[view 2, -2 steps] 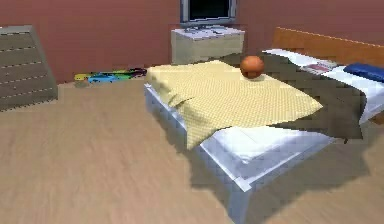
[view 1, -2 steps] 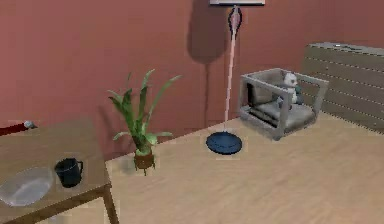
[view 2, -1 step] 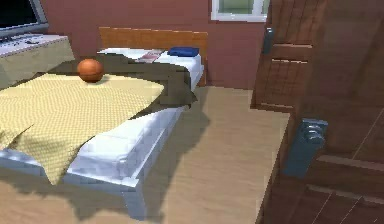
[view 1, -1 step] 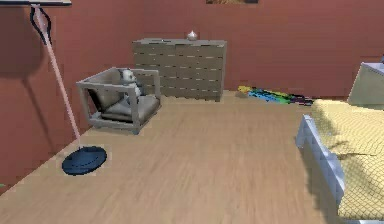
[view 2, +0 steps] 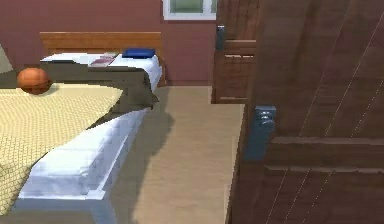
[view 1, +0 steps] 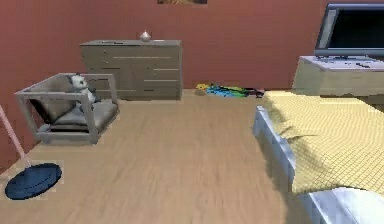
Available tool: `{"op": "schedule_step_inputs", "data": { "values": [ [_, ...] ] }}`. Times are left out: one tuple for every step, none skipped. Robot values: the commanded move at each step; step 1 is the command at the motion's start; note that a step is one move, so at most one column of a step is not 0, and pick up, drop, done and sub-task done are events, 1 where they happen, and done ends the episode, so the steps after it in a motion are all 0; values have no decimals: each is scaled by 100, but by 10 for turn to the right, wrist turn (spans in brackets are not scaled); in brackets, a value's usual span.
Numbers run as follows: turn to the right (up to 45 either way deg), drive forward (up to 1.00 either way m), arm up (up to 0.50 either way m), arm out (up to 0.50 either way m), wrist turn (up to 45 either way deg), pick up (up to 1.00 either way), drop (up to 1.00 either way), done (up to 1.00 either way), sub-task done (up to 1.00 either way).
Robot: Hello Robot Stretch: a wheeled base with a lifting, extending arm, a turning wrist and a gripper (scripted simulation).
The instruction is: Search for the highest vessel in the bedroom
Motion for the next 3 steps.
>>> {"op": "schedule_step_inputs", "data": {
  "values": [
    [0, 100, 0, 0, 0, 0, 0, 0, 0],
    [0, 100, 0, 0, 0, 0, 0, 0, 0],
    [0, 75, 0, 0, 0, 0, 0, 0, 0]
  ]
}}
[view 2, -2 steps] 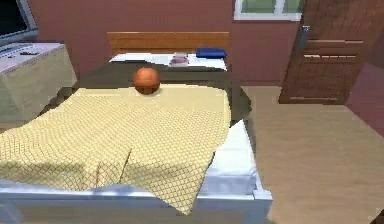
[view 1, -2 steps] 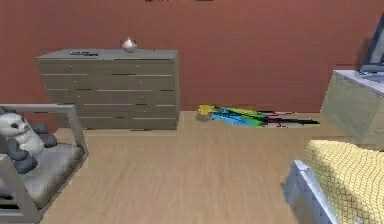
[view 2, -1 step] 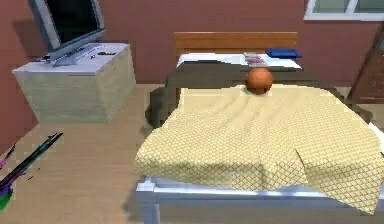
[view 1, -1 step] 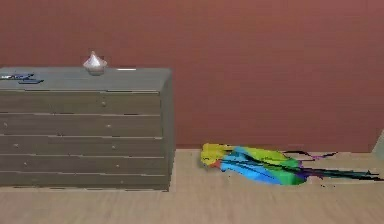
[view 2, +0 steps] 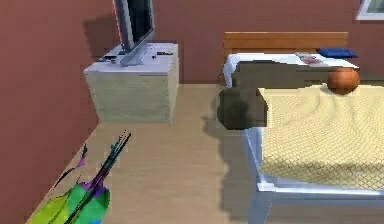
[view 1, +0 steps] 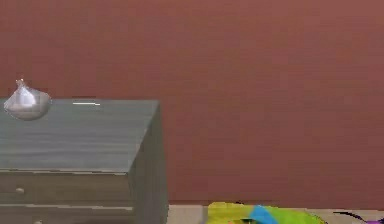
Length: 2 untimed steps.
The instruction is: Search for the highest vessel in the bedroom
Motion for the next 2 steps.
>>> {"op": "schedule_step_inputs", "data": {
  "values": [
    [-390, 0, 0, 0, 0, 0, 0, 0, 0],
    [0, 0, 0, 0, 0, 0, 0, 100, 0]
  ]
}}
